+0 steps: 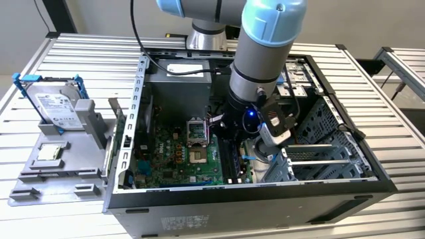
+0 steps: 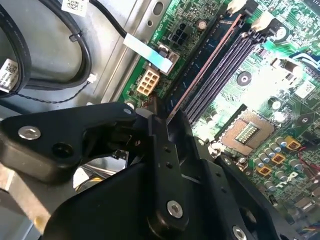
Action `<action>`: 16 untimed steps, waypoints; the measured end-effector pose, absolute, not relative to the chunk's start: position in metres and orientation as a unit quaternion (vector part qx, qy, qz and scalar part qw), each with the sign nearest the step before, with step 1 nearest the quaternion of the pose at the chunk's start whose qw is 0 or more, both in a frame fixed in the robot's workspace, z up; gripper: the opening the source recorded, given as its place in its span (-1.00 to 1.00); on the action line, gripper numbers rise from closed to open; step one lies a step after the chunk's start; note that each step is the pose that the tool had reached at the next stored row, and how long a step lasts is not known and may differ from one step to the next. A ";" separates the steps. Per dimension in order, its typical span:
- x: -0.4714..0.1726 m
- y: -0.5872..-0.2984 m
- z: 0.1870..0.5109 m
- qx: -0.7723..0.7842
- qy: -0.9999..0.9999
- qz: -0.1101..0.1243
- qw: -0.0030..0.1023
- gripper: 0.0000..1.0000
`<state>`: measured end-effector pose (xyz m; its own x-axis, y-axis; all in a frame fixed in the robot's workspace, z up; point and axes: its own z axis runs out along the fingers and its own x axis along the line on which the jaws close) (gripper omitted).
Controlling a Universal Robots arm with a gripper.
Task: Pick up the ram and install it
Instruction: 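Insert the ram into the slot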
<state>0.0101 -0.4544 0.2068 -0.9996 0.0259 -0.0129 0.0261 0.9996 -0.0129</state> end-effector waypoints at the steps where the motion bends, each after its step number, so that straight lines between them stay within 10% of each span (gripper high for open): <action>1: 0.010 -0.455 0.209 0.013 1.000 -0.006 0.006 1.00; 15: 0.010 -0.455 0.255 0.016 1.000 -0.006 0.006 1.00; 16: 0.010 -0.455 0.255 0.016 1.000 -0.006 0.006 -1.00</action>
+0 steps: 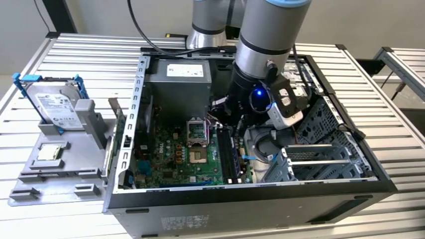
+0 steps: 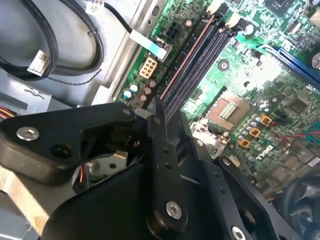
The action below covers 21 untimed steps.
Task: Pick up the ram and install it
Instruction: 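Insert the ram into the slot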
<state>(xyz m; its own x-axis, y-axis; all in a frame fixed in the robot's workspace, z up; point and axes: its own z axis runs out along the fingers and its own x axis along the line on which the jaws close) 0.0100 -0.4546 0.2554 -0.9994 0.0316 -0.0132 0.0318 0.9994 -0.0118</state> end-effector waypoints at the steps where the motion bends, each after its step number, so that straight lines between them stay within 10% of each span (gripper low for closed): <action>1: 0.010 -0.455 0.255 0.016 1.000 -0.006 0.006 -1.00; 21: 0.010 -0.455 0.255 0.007 1.000 -0.006 0.007 -1.00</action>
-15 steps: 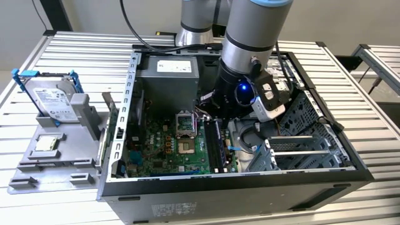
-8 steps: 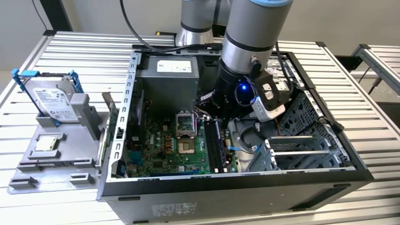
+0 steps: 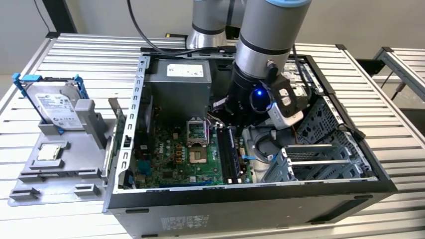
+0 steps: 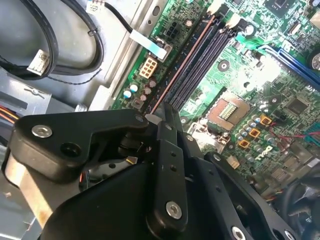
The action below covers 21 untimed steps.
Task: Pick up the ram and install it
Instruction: 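Insert the ram into the slot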
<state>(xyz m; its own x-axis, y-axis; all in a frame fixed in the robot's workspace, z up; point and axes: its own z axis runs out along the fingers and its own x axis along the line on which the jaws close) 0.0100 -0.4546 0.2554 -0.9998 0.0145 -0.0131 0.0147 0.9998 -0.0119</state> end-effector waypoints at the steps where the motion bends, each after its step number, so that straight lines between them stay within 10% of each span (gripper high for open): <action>1: 0.010 -0.455 0.255 0.003 1.000 -0.006 0.007 -1.00; 21: 0.010 -0.455 0.255 -0.163 0.987 -0.005 0.007 -1.00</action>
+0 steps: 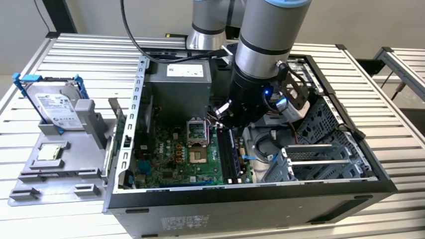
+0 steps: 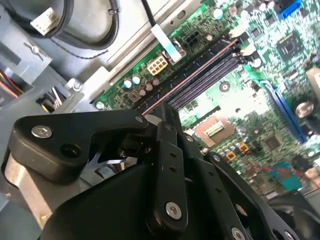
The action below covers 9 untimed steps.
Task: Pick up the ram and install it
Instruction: 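Insert the ram into the slot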
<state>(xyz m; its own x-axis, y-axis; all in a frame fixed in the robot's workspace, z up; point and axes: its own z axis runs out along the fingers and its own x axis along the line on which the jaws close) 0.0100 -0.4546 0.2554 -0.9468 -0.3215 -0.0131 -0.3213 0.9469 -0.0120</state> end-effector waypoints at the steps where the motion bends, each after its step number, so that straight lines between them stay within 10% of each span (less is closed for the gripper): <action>1: 0.010 -0.455 0.255 -0.172 0.985 -0.005 0.007 -1.00; 9: 0.010 -0.455 0.255 -0.242 0.970 -0.004 0.008 -1.00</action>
